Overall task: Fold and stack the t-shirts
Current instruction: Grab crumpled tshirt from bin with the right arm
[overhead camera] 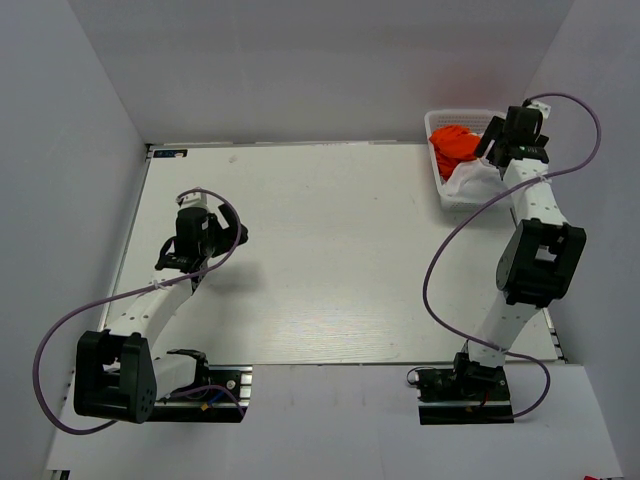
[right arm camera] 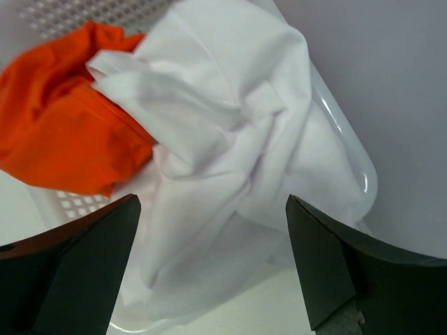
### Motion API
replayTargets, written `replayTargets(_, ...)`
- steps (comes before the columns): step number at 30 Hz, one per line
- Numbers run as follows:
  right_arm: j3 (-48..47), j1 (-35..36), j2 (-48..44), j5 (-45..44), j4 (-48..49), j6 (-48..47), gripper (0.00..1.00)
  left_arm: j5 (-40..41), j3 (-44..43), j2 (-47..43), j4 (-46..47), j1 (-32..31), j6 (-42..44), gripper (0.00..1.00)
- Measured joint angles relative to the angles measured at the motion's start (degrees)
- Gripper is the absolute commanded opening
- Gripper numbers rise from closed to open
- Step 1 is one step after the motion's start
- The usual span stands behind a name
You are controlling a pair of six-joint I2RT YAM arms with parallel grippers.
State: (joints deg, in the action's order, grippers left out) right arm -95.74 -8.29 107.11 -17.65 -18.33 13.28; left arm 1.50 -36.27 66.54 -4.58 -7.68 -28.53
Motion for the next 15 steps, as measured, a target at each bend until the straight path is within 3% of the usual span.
replayTargets(3, 1.09, -0.55, -0.17, 0.2, -2.29, -0.87, 0.9, -0.44, 0.0, 0.0, -0.02, 0.0, 0.04, 1.0)
replayTargets(7, 1.11, -1.14, 1.49, 3.89, -3.63, -2.36, 0.83, -0.7, -0.02, 0.15, -0.04, 0.0, 0.04, 1.0)
replayTargets(10, 0.61, -1.2, 4.9, 7.02, -3.82, -3.45, 0.43, -0.72, -0.09, 0.57, -0.15, 0.0, 0.04, 1.0)
replayTargets(11, 0.46, -1.2, 6.25, 8.22, -3.91, -3.48, 0.23, -0.7, -0.09, 0.74, -0.15, 0.0, 0.04, 1.0)
replayTargets(13, 0.09, -1.18, 8.92, 10.1, -4.07, -3.52, 0.0, -0.72, -0.09, 0.85, -0.26, 0.0, 0.04, 1.0)
replayTargets(15, 0.07, -1.16, 10.21, 11.45, -4.5, -3.34, 0.0, -0.74, -0.09, 0.87, -0.35, 0.0, 0.04, 1.0)
